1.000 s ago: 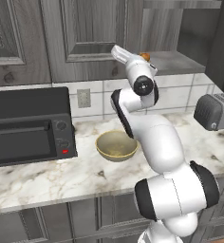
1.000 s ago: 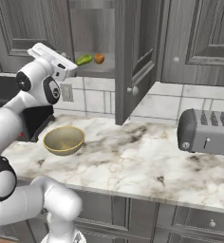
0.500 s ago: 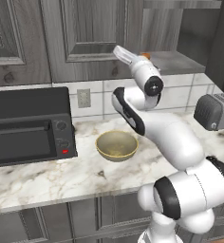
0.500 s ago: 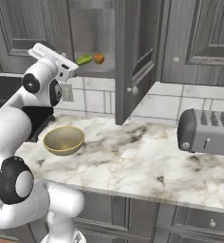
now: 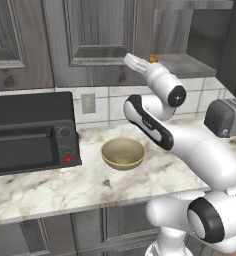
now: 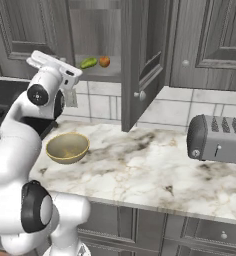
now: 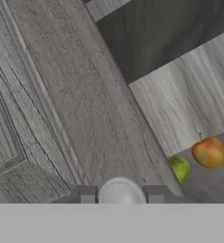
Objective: Open the cabinet. Pick the apple and mango from the cabinet and place them into the bowl. Then close the cabinet.
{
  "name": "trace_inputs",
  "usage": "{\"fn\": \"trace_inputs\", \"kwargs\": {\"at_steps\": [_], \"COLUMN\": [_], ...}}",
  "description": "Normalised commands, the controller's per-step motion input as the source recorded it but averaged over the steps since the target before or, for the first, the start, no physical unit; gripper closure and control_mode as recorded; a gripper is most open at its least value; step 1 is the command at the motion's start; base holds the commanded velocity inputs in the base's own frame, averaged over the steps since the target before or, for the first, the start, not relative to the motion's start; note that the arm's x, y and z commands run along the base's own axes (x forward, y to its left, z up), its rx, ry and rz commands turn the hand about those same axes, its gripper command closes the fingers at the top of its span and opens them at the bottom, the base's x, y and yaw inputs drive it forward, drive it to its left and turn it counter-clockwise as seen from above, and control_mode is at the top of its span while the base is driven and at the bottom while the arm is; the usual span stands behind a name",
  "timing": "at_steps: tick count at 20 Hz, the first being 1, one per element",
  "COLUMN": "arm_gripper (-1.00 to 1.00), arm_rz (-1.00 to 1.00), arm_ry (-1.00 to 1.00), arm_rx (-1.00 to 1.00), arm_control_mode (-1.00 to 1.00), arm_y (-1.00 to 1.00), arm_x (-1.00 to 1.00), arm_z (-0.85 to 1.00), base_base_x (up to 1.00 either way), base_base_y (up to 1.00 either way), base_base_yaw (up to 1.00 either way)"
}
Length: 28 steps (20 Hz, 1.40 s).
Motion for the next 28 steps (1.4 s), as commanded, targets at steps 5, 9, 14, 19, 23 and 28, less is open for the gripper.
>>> {"fn": "trace_inputs", "kwargs": {"at_steps": [5,9,14,19,23,28], "arm_gripper": [1.00,1.00,1.00,1.00,1.00,1.00], "arm_rz": [0.00,0.00,0.00,0.00,0.00,0.00], "arm_ry": [0.04,0.11,0.11,0.03,0.04,0.06], "arm_rx": [-0.09,-0.12,-0.12,-0.11,-0.11,-0.11], "arm_control_mode": [-1.00,-1.00,-1.00,-1.00,-1.00,-1.00], "arm_y": [0.30,0.31,0.23,0.11,0.04,0.00], "arm_x": [-0.61,-0.67,-0.68,-0.78,-0.84,-0.81], "arm_z": [0.79,0.83,0.71,0.61,0.56,0.51], "base_base_x": [0.00,0.00,0.00,0.00,0.00,0.00], "base_base_y": [0.00,0.00,0.00,0.00,0.00,0.00], "base_base_yaw": [0.00,0.00,0.00,0.00,0.00,0.00]}}
